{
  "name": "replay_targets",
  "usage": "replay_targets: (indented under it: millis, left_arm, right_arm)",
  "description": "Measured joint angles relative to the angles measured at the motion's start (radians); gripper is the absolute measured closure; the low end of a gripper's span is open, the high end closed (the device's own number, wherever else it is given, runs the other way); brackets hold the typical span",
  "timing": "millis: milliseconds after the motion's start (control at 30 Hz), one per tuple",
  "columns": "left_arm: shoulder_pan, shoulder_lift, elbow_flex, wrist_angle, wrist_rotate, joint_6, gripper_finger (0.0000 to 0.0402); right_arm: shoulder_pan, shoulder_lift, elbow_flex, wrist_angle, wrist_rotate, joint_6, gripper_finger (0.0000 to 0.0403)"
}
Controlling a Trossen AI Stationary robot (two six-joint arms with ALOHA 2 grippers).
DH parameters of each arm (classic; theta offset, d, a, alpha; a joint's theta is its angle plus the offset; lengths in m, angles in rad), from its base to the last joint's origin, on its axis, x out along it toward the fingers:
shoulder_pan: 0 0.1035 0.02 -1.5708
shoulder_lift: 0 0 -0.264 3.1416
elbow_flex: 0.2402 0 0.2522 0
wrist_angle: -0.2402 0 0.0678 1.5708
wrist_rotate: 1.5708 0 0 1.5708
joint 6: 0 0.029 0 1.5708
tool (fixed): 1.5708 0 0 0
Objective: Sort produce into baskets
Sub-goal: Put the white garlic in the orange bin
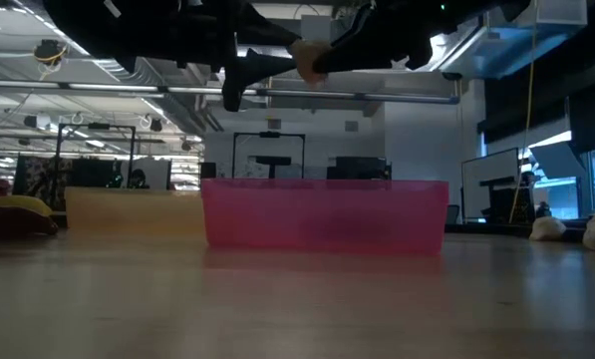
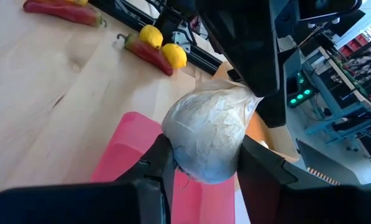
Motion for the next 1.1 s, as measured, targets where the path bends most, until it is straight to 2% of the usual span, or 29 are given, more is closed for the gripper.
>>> replay_targets:
  millis: [333, 467, 700, 967, 1100]
  left_arm:
    - [0.000, 0.000, 0.000, 0.009, 0.019, 0.010, 0.0363]
    - [0.000, 0.000, 0.000, 0.016, 0.019, 0.017, 0.0390]
    - [0.000, 0.000, -0.001, 0.034, 0.019, 0.032, 0.0387]
    - [0.001, 0.001, -0.001, 0.039, 0.019, 0.036, 0.0389]
    - [0.018, -0.029, -0.002, 0.008, 0.025, 0.037, 0.0385]
  right_arm:
    - [-0.001, 0.000, 0.000, 0.001, 0.023, 0.000, 0.0278]
    - [-0.001, 0.000, 0.000, 0.008, 0.024, 0.004, 0.0278]
    - [-0.001, 0.000, 0.000, 0.018, 0.012, 0.050, 0.0264]
    - [0.000, -0.001, 0.001, 0.028, 0.022, 0.067, 0.0172]
    - [0.013, -0.028, 0.003, 0.027, 0.047, 0.130, 0.0147]
